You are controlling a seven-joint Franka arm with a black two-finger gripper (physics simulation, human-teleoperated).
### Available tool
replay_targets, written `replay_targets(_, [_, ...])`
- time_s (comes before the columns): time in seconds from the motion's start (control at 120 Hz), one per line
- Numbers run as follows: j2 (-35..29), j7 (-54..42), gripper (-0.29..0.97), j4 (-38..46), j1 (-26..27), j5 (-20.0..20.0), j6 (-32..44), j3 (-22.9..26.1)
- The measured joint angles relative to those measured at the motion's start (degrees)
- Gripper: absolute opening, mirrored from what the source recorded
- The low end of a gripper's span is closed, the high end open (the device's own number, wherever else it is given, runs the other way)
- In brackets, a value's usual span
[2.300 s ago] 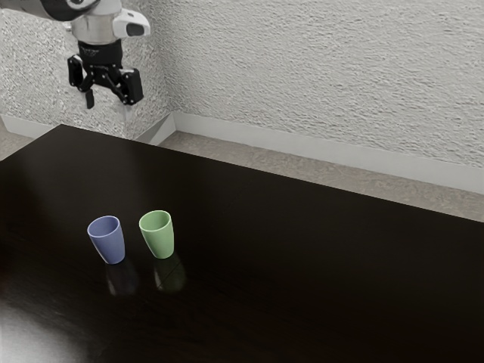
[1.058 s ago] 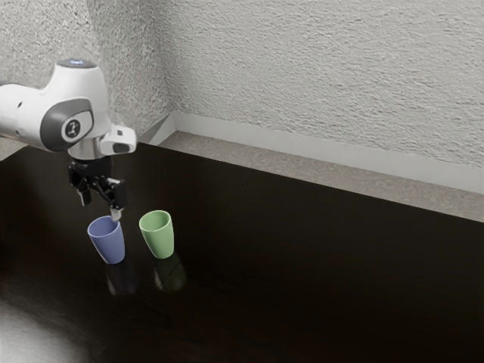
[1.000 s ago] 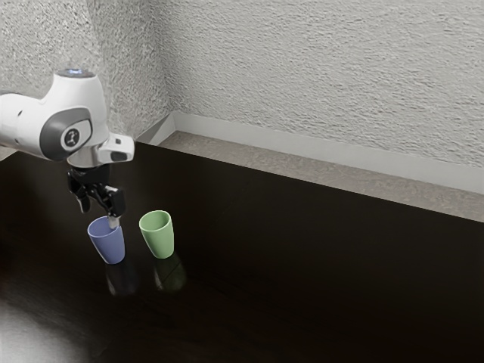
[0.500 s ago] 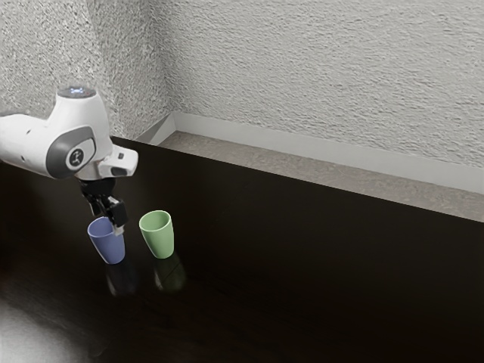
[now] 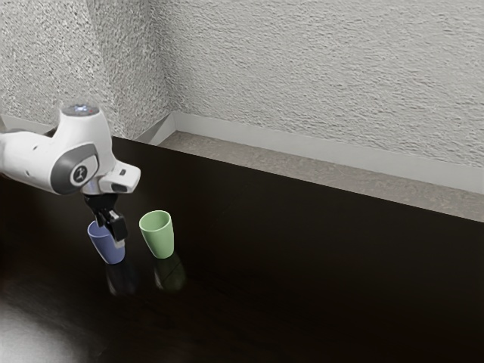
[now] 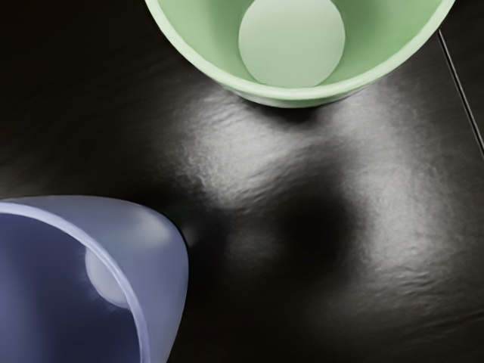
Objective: Place the left cup onto the right cup
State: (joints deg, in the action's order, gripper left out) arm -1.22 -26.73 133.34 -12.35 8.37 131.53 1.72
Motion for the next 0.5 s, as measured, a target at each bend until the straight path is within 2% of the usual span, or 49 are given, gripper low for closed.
replay_targets(0.5, [4.2, -2.9, 0.58, -0.7, -1.8, 2.0, 4.2, -1.2])
